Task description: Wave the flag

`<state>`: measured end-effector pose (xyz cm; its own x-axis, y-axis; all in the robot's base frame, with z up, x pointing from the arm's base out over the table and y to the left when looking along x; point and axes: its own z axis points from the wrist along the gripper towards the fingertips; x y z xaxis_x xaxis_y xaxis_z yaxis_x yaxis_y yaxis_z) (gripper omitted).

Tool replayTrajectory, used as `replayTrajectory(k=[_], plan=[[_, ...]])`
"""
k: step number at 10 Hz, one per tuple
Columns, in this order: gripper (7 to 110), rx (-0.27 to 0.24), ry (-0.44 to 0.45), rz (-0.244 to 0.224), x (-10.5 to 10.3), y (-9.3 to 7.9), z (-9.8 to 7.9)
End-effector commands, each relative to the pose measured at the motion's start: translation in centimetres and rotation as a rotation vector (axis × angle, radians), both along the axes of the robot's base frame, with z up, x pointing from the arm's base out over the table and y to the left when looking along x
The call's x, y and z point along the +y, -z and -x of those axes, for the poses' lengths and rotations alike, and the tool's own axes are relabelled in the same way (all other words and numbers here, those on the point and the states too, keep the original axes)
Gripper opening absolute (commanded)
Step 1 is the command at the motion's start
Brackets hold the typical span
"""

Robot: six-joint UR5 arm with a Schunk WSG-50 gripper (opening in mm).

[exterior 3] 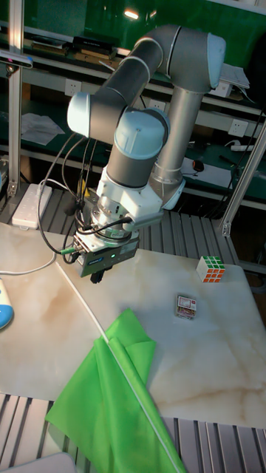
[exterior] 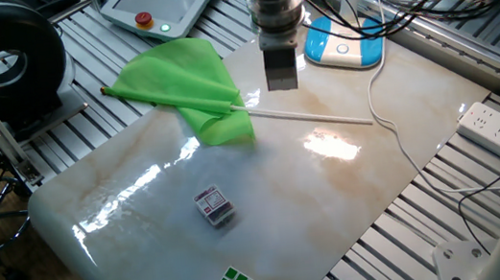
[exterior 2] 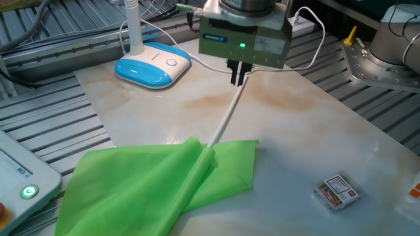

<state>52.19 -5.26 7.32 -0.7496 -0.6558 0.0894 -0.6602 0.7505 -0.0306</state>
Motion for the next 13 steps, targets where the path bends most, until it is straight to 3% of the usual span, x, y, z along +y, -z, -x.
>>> replayTrajectory(k=[1,10,13], plan=[[7,-0.034,0.012,-0.01,0.1,2.3,-0.8],[7,-0.09,0.014,-0.041,0.3,6.1,-1.9],[7,-0.093,0.023,-0.099,1.8,6.2,-1.9]])
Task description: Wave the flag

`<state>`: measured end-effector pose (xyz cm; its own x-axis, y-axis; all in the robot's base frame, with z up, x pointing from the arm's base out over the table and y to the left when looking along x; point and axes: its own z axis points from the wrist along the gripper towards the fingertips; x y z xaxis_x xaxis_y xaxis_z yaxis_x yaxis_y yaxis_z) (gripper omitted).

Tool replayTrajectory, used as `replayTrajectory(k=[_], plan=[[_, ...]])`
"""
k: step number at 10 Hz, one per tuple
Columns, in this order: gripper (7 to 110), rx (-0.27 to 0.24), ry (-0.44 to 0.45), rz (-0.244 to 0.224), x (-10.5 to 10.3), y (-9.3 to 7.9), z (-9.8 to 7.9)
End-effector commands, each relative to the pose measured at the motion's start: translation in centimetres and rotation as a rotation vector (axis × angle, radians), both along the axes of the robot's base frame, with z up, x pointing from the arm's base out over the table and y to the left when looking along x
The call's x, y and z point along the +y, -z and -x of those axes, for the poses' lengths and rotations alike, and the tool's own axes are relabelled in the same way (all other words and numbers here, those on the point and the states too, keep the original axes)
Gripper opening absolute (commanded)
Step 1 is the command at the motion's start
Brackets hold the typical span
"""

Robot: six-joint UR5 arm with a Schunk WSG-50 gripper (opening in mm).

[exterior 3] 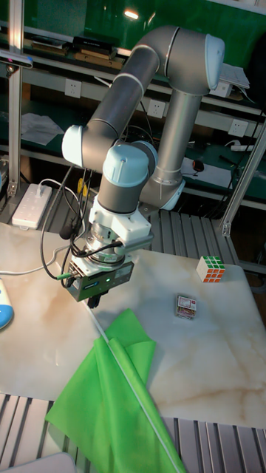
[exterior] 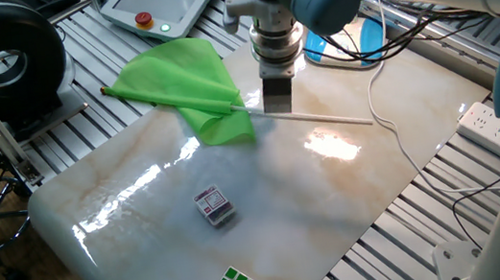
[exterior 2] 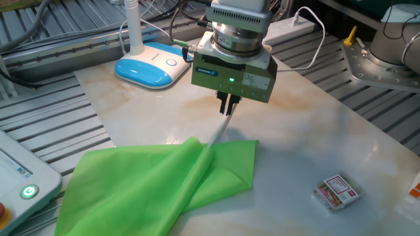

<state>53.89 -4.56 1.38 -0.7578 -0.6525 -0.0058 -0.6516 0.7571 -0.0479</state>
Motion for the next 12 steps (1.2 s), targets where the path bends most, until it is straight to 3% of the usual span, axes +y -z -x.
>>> replayTrajectory(k=[1,5,12], plan=[[44,-0.009,0.019,-0.054,1.1,0.3,-0.2],[44,-0.023,0.055,-0.034,0.6,0.6,-0.5],[44,-0.028,0.078,-0.04,0.6,1.5,-0.7]])
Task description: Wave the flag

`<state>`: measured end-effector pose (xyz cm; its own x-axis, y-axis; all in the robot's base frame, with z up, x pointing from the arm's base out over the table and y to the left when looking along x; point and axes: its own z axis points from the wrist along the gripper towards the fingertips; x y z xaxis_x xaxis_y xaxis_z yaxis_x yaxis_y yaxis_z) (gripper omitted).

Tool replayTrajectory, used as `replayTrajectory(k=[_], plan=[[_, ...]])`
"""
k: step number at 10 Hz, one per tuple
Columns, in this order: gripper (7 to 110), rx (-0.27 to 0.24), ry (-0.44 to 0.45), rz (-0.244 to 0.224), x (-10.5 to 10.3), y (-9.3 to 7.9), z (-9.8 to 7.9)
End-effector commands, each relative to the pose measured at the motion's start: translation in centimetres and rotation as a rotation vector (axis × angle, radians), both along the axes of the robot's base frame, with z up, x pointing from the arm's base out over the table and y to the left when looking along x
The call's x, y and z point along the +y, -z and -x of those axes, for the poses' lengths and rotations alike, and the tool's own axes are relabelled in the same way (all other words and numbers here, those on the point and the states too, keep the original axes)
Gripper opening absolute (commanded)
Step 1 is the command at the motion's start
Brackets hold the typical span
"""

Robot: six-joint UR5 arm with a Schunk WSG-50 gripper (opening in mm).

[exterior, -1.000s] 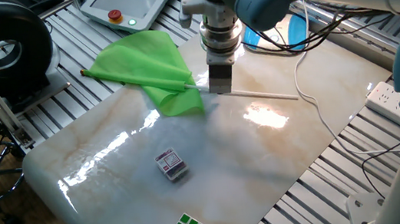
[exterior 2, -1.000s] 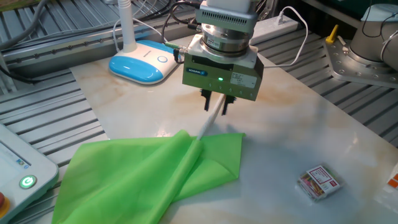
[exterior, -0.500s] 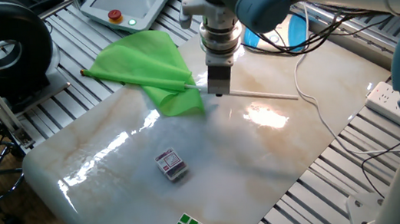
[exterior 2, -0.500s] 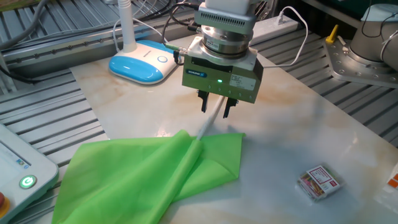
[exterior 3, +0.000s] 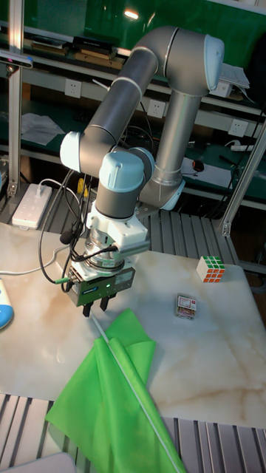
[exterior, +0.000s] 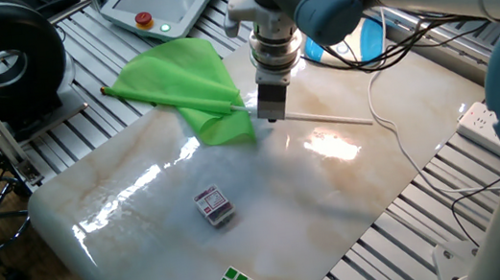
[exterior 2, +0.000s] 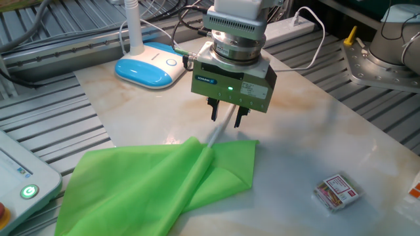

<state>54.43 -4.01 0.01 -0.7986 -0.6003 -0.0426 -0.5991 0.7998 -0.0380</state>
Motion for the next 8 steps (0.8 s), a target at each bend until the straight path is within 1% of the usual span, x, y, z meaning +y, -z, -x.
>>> replayTrajectory(k=[1,8], plan=[[44,-0.005,0.01,-0.008,-0.01,0.29,-0.16],[44,-0.008,0.007,-0.009,0.02,0.7,-0.27]])
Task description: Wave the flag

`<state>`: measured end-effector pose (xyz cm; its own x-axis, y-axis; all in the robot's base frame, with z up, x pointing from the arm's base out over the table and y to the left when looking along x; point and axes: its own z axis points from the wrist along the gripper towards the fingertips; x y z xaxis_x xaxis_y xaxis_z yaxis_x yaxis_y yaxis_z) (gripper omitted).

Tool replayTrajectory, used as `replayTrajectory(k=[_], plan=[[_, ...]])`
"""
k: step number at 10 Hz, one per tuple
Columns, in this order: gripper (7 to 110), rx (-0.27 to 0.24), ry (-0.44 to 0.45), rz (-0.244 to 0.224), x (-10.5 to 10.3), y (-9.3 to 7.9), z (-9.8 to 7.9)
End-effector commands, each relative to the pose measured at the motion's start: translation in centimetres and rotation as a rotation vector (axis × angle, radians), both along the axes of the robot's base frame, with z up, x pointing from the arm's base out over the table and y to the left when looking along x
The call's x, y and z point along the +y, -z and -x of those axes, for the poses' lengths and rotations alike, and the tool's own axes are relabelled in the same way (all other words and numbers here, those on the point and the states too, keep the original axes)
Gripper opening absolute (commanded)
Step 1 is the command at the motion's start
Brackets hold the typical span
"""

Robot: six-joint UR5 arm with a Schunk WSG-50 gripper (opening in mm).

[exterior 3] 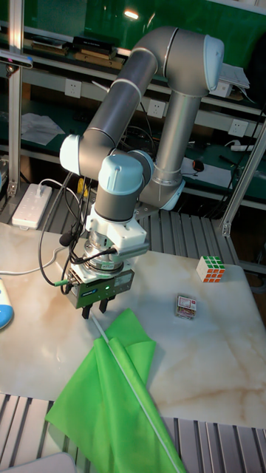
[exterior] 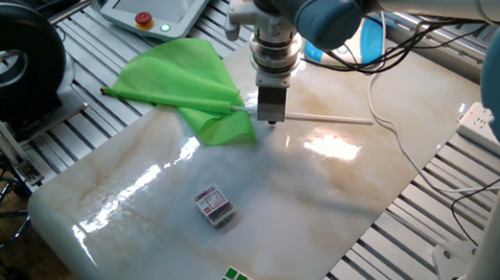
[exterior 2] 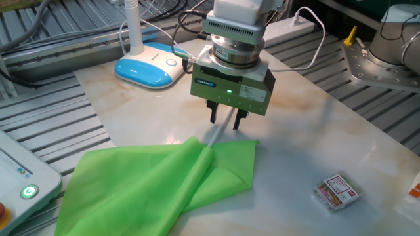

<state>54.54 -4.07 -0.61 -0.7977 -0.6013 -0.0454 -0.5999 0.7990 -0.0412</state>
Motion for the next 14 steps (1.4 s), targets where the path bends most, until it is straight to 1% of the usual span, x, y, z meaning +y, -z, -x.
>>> replayTrajectory(k=[1,14], plan=[[44,-0.004,0.007,-0.013,0.16,0.11,-0.15],[44,-0.01,0.007,-0.019,0.34,0.58,-0.32]])
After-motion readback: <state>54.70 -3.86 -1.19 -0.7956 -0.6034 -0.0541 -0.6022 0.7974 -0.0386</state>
